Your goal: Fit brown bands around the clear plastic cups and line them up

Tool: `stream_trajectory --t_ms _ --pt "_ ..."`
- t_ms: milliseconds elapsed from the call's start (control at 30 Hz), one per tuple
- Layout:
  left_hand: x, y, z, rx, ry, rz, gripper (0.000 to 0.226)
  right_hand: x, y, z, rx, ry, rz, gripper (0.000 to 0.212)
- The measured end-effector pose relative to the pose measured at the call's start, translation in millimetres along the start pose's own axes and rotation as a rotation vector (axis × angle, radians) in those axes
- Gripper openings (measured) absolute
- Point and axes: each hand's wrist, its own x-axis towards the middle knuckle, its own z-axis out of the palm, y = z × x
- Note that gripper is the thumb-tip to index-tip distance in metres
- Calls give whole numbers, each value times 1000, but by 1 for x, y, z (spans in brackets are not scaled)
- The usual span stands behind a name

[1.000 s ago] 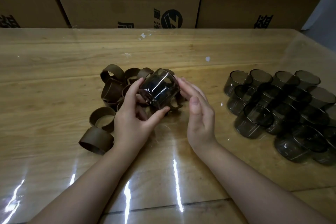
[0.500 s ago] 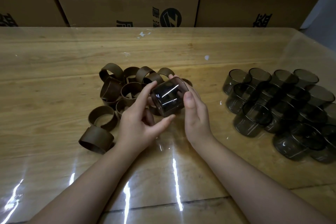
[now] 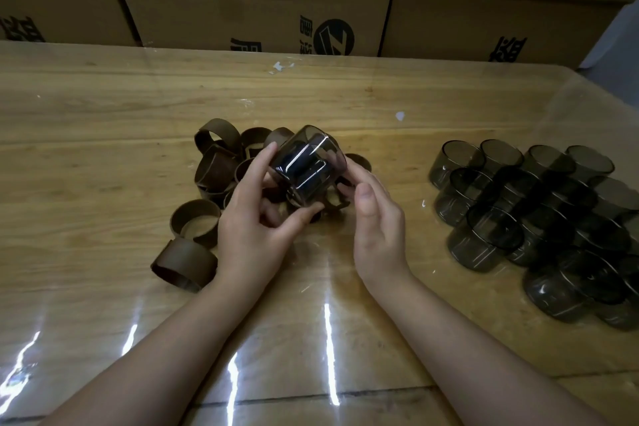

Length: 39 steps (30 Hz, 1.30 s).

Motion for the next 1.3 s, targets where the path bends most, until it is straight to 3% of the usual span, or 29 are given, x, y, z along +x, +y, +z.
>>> stream_trajectory --t_ms 267,533,800,967,1067,1200,1300 --pt "-1 0 -3 47 -48 -8 79 -2 -7 1 34 52 -82 37" --pt "-9 8 -9 -30 -205 80 79 -5 -5 8 91 -77 23 52" --pt "-11 5 -10 126 -225 187 60 -10 -3 11 -18 -8 30 61" --pt "-12 3 -10 100 -323 170 58 -8 -1 11 -36 -35 -13 47" --pt "-11 3 -9 96 -292 181 53 -8 1 10 -44 -24 -10 43" --pt "-9 5 -7 205 -145 326 39 -6 0 10 3 25 53 37" --pt "-10 6 -3 184 -166 357 33 -3 2 8 90 123 112 31"
